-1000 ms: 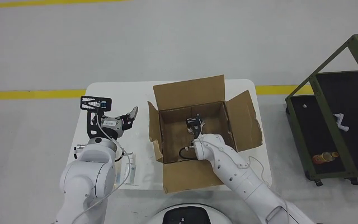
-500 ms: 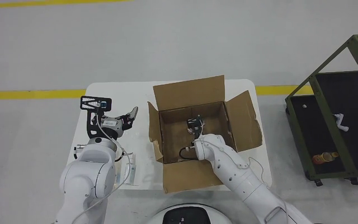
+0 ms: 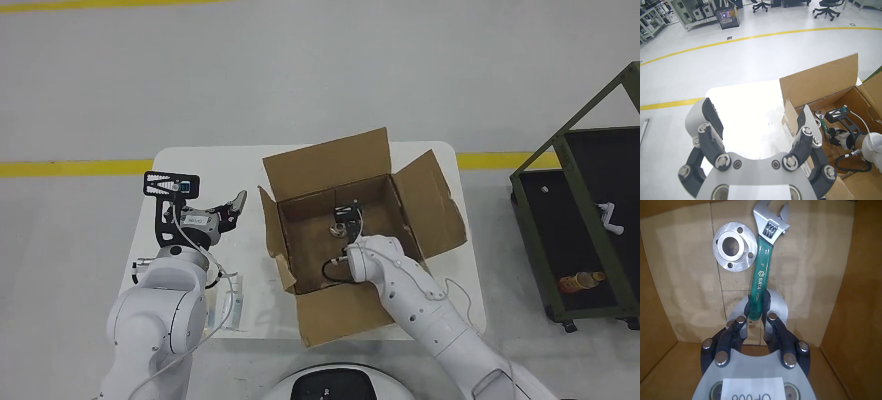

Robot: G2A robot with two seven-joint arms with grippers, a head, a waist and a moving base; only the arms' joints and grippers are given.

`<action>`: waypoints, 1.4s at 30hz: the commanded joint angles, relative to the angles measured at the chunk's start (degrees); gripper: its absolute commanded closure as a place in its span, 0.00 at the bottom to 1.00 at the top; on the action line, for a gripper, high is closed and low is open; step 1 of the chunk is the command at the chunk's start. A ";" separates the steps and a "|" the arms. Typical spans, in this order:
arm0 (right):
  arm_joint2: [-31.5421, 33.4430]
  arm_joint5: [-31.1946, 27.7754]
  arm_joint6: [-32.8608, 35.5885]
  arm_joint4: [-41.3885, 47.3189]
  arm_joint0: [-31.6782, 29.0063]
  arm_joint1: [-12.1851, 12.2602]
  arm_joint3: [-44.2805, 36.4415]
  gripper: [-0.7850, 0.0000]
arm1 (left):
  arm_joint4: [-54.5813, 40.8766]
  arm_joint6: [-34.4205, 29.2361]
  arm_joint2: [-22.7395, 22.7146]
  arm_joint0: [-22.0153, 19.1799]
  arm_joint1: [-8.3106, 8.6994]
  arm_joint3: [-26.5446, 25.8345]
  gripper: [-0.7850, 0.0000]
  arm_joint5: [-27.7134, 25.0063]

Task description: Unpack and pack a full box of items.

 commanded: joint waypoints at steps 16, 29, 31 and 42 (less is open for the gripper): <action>4.93 -0.35 3.48 -5.75 -4.41 1.23 -10.47 1.00 | 0.00 0.00 0.00 0.00 0.00 0.00 0.00 0.00; 8.77 -1.86 11.19 -12.65 -8.37 2.45 -15.85 1.00 | 0.00 0.00 0.00 0.00 0.00 0.00 0.00 0.00; 9.07 -2.58 14.30 -13.01 -8.69 2.53 -17.13 1.00 | 0.00 0.00 0.00 0.00 0.00 0.00 0.00 0.00; 11.73 -9.18 23.68 -11.97 -11.06 3.10 -24.44 1.00 | 0.00 0.00 0.00 0.00 0.00 0.00 0.00 0.00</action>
